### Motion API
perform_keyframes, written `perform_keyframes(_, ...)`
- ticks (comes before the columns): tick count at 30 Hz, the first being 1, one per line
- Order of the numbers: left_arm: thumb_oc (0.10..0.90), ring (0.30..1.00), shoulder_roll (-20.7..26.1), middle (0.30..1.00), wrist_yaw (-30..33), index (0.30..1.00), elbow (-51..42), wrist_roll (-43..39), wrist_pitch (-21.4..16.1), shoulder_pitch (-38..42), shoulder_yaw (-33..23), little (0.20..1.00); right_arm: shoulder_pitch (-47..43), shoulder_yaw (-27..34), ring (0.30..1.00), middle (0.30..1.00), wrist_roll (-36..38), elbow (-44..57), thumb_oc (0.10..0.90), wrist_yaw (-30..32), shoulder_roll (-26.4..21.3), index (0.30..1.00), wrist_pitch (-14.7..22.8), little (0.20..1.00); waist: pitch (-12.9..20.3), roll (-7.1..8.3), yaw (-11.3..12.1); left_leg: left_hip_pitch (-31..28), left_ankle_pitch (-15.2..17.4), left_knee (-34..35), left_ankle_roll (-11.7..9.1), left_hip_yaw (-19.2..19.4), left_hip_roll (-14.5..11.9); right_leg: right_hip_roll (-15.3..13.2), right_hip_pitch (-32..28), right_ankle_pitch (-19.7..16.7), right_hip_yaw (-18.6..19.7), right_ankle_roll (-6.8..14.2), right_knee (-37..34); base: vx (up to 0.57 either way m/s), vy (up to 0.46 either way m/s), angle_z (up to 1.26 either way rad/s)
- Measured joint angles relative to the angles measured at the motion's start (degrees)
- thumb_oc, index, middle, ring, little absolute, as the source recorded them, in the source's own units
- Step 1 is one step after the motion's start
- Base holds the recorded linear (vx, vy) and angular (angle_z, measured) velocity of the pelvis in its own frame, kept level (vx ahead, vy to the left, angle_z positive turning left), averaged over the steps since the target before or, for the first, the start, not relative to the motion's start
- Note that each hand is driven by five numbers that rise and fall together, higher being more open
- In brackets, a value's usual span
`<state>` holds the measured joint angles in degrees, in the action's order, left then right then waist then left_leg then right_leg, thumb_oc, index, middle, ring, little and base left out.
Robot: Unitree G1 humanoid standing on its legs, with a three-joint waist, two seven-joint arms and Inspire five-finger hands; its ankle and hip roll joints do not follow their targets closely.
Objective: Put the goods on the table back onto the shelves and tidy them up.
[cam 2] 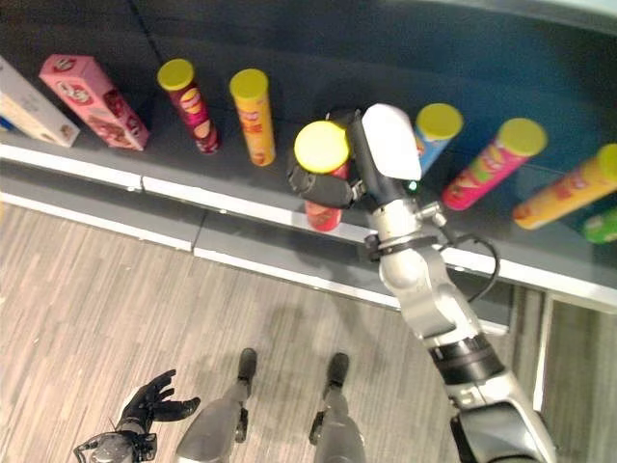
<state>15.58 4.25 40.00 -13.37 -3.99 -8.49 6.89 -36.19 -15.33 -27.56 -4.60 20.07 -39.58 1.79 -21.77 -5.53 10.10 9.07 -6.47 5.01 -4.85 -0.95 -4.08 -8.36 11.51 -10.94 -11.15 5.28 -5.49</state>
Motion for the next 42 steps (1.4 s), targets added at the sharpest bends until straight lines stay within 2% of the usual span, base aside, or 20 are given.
perform_keyframes(1,0.800,0.900,0.10,0.900,0.56,0.900,-0.38,0.00,-0.22,0.20,0.26,0.900,-2.61,-0.11,0.300,0.300,-2.23,-2.83,0.400,1.72,-0.79,0.300,-1.03,0.300,-0.62,-1.07,1.45,1.29,-0.50,0.01,-0.02,-0.93,0.13,-0.19,0.67,-0.11,-1.00,-0.05,0.03,-0.12,0.002,0.26)
perform_keyframes(4,0.800,0.900,0.64,0.900,1.41,0.900,-0.51,-0.04,-0.95,1.42,2.10,0.900,-6.53,0.23,0.300,0.300,-3.85,-6.59,0.400,5.81,-3.35,0.300,-1.91,0.300,-2.65,-2.76,1.88,3.55,-1.18,0.00,0.06,-2.94,0.53,-0.56,1.74,-0.17,-2.79,-0.14,0.04,-0.05,0.005,0.34)
perform_keyframes(7,0.800,0.900,0.64,0.900,1.51,0.900,-0.64,-0.11,-1.02,2.32,2.65,0.900,-8.17,1.24,0.300,0.300,-3.85,-10.88,0.400,9.27,-5.27,0.300,-4.15,0.300,-4.37,-3.61,3.25,4.59,-1.29,0.01,0.15,-3.41,1.21,-1.17,2.44,-0.17,-3.14,-0.14,0.03,-0.03,0.003,0.16)
perform_keyframes(11,0.800,0.900,0.90,0.900,1.69,0.900,-1.96,-0.12,-1.98,3.24,3.55,0.900,-8.30,3.78,0.300,0.300,-3.77,-11.72,0.400,12.31,-5.43,0.300,-6.36,0.300,-5.20,-4.19,3.06,6.25,-1.46,0.03,0.38,-4.50,2.13,-2.10,3.45,-0.04,-4.47,0.05,0.04,-0.02,-0.002,0.15)
perform_keyframes(13,0.800,0.900,0.93,0.900,1.66,0.900,-2.58,-0.15,-2.11,4.09,3.86,0.900,-8.94,4.15,0.300,0.300,-3.71,-13.02,0.400,13.42,-5.42,0.300,-6.54,0.300,-5.42,-4.30,3.57,6.36,-1.46,0.06,0.39,-4.52,2.23,-2.24,3.43,-0.02,-4.51,0.08,0.03,-0.02,0.003,0.08)
perform_keyframes(21,0.800,0.900,1.13,0.900,1.77,0.900,-6.52,-2.36,-3.23,6.84,5.22,0.900,-11.85,5.19,0.300,0.300,-3.41,-14.87,0.400,18.93,-5.45,0.300,-7.90,0.300,-5.49,-4.45,3.21,8.96,-1.73,0.05,0.53,-5.76,2.51,-2.47,5.33,0.18,-5.84,0.36,0.03,-0.01,0.000,0.07)
perform_keyframes(27,0.800,0.900,1.13,0.900,2.02,0.900,-6.71,-2.35,-3.24,6.88,5.88,0.900,-12.66,5.92,0.300,0.300,-2.92,-14.94,0.400,20.50,-5.07,0.300,-8.91,0.300,-5.48,-4.47,3.22,9.56,-1.78,0.05,0.61,-5.72,3.10,-3.11,5.94,0.16,-5.74,0.58,0.03,0.00,0.000,0.00)
perform_keyframes(31,0.800,0.900,1.13,0.900,2.79,0.900,-6.44,-2.37,-3.24,6.89,6.09,0.900,-13.14,6.92,0.300,0.300,1.57,-15.17,0.400,22.80,-2.33,0.300,-9.25,0.300,-5.44,-4.54,3.20,9.55,-1.79,0.04,0.62,-5.65,3.12,-3.15,6.00,0.15,-5.67,0.60,0.03,0.00,0.000,0.00)
perform_keyframes(39,0.800,0.900,1.13,0.900,3.17,0.900,-6.44,-2.39,-3.25,6.89,6.49,0.900,-13.86,6.98,0.300,0.300,4.27,-17.46,0.400,25.08,-1.65,0.300,-9.22,0.300,-5.40,-4.60,3.20,9.50,-1.91,0.04,0.79,-5.65,3.13,-3.15,5.96,0.08,-5.62,0.69,0.03,0.00,0.000,0.00)
perform_keyframes(41,0.800,0.900,1.13,0.900,3.27,0.900,-6.44,-2.39,-3.25,6.89,6.54,0.900,-13.86,6.98,0.900,0.900,4.28,-17.47,0.800,25.18,-1.65,0.900,-9.22,0.900,-5.40,-4.60,3.19,9.51,-1.91,0.04,0.79,-5.65,3.14,-3.15,5.97,0.08,-5.62,0.69,0.03,0.00,0.000,0.00)
perform_keyframes(42,0.800,0.900,1.13,0.900,3.90,0.900,-6.41,-2.38,-3.25,6.89,6.61,0.900,-13.86,6.99,0.900,0.900,4.40,-17.46,0.800,25.41,-1.65,0.900,-9.19,0.900,-5.40,-4.60,3.20,9.51,-1.91,0.04,0.79,-5.66,3.16,-3.16,5.96,0.08,-5.62,0.69,0.03,0.00,0.000,0.00)
